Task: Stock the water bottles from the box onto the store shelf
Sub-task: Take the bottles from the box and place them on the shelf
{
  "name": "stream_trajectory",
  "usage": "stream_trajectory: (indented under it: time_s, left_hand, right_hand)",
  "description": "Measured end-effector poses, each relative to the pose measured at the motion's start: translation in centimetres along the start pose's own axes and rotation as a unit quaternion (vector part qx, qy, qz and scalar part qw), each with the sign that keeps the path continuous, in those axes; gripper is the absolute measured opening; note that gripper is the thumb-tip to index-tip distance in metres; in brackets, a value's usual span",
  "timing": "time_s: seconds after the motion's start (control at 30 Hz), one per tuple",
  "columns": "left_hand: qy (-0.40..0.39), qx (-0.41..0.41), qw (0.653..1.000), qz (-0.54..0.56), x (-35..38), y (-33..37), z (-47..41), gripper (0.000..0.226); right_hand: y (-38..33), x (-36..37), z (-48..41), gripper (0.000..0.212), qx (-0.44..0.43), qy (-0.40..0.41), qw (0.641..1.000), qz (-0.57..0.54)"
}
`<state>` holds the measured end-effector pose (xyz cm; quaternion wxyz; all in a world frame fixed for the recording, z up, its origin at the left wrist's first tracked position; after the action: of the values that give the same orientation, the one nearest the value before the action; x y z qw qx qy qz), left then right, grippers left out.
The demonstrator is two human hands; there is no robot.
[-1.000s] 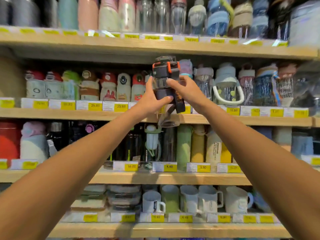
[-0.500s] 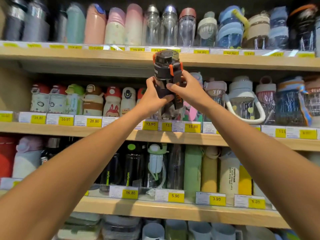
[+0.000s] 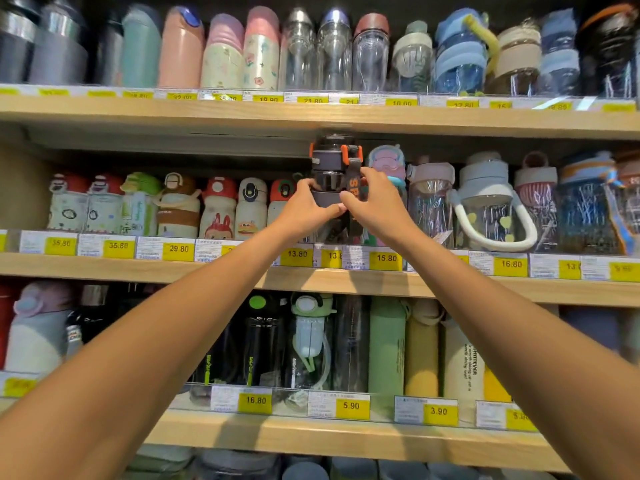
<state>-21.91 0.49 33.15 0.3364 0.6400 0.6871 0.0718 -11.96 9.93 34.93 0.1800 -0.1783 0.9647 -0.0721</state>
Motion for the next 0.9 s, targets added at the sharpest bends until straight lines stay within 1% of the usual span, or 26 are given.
stream_trajectory:
  time_s: [0.13,0.23,0.3,0.33,0.4,0.43,0.5,0.57,0.63,0.67,0.73,0.77,0.8,0.83,0.9]
  left_hand:
    - [-0.028,-0.046,0.998,0.026,0.5,-1.7,-0.9,0.075]
    - [-0.062,-0.060,0.996,0.020,1.3,-2.8,-0.7,0.079]
    - [-0.066,-0.058,0.996,0.016,1.6,-3.1,-0.7,0.078]
    - [-0.069,-0.054,0.996,0.012,1.7,-3.0,-0.6,0.070]
    - [-0.089,-0.043,0.995,0.007,1.8,-2.4,-0.5,0.038]
    - [-0.100,-0.036,0.994,0.008,1.9,-1.9,-0.4,0.028]
    - [-0.112,-0.022,0.993,0.009,1.9,-1.2,-0.1,0.024]
    - [-0.108,-0.015,0.994,0.004,1.8,-0.9,0.1,0.027]
    - [-0.103,-0.027,0.994,-0.016,1.9,-1.1,0.2,0.030]
    - [-0.106,-0.037,0.993,-0.036,1.9,-1.3,0.4,0.035]
    - [-0.105,-0.062,0.989,-0.085,2.2,-1.8,0.8,0.062]
    - [-0.089,-0.075,0.988,-0.105,2.3,-1.9,1.1,0.073]
    - [-0.060,-0.088,0.987,-0.118,2.1,-1.8,1.7,0.079]
    - [-0.023,-0.093,0.988,-0.120,1.9,-1.3,2.4,0.080]
    - [0.050,-0.060,0.994,-0.082,1.4,0.5,4.3,0.067]
  right_hand:
    - [0.5,1.3,0.4,0.024,0.027,-0.028,0.999,-0.036]
    - [1.5,2.0,0.6,0.022,0.052,-0.035,0.998,-0.016]
    - [2.0,2.0,0.6,0.023,0.056,-0.027,0.998,0.007]
    - [2.1,1.9,0.6,0.024,0.058,-0.021,0.998,0.011]
    - [2.3,1.6,0.7,0.026,0.066,-0.014,0.998,0.008]
    - [2.3,1.5,0.7,0.027,0.071,-0.013,0.997,0.005]
    - [2.2,1.4,0.7,0.028,0.074,-0.011,0.997,0.003]
    - [2.1,1.4,0.8,0.029,0.074,-0.011,0.997,0.013]
    - [1.9,1.3,0.9,0.032,0.076,-0.016,0.997,0.022]
    - [1.8,1.2,1.1,0.033,0.077,-0.017,0.997,0.020]
    - [1.8,1.0,1.6,0.034,0.081,-0.010,0.997,0.011]
    - [2.0,0.6,2.0,0.035,0.085,-0.001,0.996,0.008]
    - [2.1,0.2,2.5,0.035,0.088,0.011,0.996,0.008]
    - [2.2,-0.4,3.1,0.033,0.087,0.024,0.996,0.009]
    - [2.3,-1.6,4.7,0.026,0.084,0.045,0.995,0.012]
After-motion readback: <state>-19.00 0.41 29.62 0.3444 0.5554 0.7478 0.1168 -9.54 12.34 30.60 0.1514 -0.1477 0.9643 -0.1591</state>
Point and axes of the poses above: each hand's wrist, its own z-axis away from the middle knuckle, its own x-axis out of the palm, y = z × x, the point moved 9 cm from there along -z, towards the middle knuckle, and after that the axes turned 1 degree about -x, right-handed, at the moved point
